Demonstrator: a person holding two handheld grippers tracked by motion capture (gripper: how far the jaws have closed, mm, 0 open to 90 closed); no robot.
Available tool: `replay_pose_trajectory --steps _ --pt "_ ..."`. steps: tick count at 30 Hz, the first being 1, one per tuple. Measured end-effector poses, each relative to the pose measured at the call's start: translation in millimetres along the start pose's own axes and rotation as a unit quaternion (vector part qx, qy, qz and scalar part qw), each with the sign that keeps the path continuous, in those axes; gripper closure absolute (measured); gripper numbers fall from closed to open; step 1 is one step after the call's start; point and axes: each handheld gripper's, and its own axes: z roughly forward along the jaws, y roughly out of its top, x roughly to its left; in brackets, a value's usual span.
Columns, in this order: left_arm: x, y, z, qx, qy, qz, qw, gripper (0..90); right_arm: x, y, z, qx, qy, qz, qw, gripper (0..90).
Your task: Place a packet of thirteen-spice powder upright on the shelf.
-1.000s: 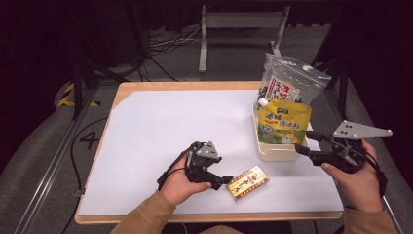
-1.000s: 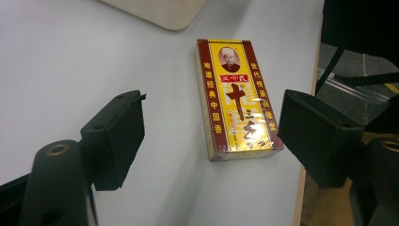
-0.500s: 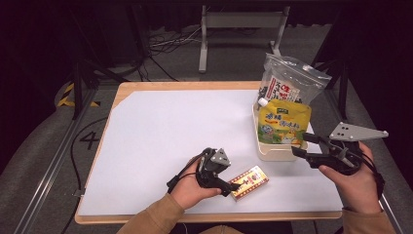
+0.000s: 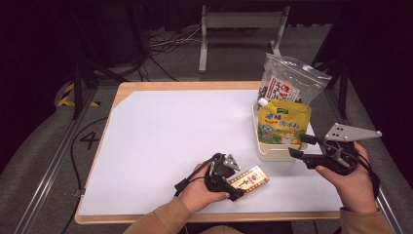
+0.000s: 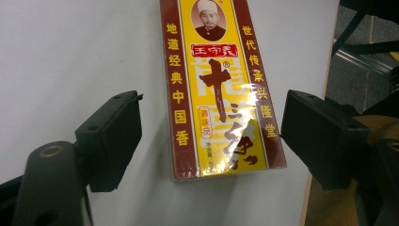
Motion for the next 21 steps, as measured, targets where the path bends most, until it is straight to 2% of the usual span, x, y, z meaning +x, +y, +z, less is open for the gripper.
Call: replay_pose_trajectory --steps 7,12,16,21 --pt "-6.7 -0.1 11.3 0.026 0.007 0.015 0.9995 21.9 1.0 -0.4 2.2 0.002 0.000 -0.001 1.0000 37.2" --pt "-9.3 0.5 17.1 0.042 0.027 0.028 0.9984 22.9 3.0 -0.2 5.7 0.008 -0.006 -0.010 0.9999 35.8" --pt "-9.8 0.7 16.9 0.040 0.025 0.029 0.9985 25.7 3.3 -0.1 7.2 0.010 -0.005 -0.008 0.9999 35.8" --pt "-10.8 1.1 16.3 0.042 0.032 0.025 0.9983 29.1 4.5 0.5 8.2 0.008 -0.001 -0.010 0.9999 35.9"
